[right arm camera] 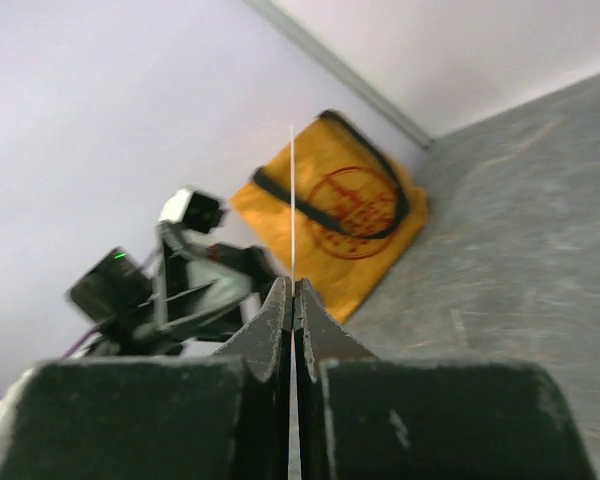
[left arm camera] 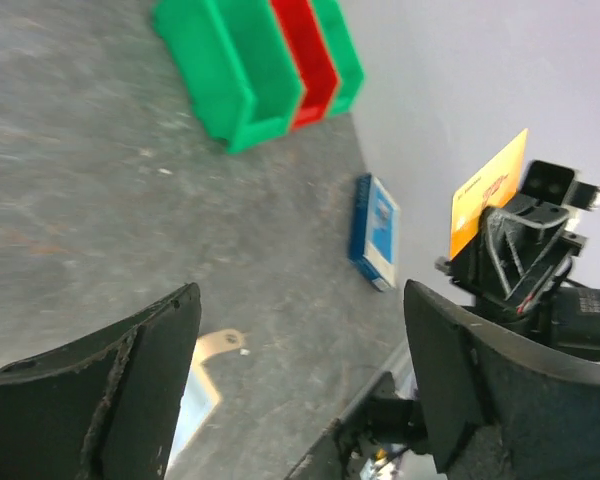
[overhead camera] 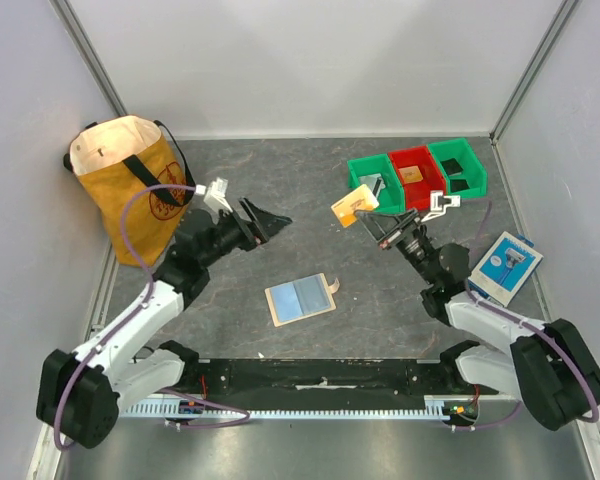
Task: Take the credit cards out of the card holder
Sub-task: Place the credit card in the storage box.
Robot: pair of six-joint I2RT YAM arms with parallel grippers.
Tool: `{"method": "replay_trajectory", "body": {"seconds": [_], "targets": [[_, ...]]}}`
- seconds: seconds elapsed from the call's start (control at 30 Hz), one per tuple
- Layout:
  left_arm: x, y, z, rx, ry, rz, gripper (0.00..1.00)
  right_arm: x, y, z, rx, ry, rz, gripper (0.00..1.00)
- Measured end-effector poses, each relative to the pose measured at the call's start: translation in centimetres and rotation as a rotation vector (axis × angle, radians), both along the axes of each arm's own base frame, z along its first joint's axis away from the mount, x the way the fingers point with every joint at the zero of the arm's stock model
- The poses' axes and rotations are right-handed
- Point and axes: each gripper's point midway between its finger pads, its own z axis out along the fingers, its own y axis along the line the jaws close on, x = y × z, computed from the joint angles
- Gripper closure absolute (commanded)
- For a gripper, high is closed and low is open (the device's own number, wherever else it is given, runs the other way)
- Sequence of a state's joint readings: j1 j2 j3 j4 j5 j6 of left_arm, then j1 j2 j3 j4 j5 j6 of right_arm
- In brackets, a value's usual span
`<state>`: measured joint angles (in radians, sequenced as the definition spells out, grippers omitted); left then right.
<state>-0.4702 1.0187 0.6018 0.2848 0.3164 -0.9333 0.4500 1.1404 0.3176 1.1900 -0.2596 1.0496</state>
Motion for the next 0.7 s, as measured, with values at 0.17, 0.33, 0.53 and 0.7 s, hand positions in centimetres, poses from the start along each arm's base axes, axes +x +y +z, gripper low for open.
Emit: {"method": "replay_trajectory", "body": {"seconds": [0.17, 0.33, 0.53, 0.7], "targets": [[1.1, 5.3, 0.7, 0.218, -0.031, 0.12, 0.01, 4.5, -3.6, -2.1, -0.119, 0.114, -0.156, 1.0], [0.7, 10.1, 3.2, 0.438, -0.136, 0.246, 0.01, 8.2, -8.2, -4.0, -0.188, 0.203, -0.299, 1.0], [-0.9, 14.2, 2.5, 0.598, -0.193, 0.369, 0.01, 13.3, -14.5, -7.5, -0.262, 0.339, -0.476, 1.0], [-1.5, 15.0, 1.0, 0.661, -0.175, 0.368, 0.02, 18.4, -18.6, -8.5, -0.323, 0.374, -0.59, 1.0]]}}
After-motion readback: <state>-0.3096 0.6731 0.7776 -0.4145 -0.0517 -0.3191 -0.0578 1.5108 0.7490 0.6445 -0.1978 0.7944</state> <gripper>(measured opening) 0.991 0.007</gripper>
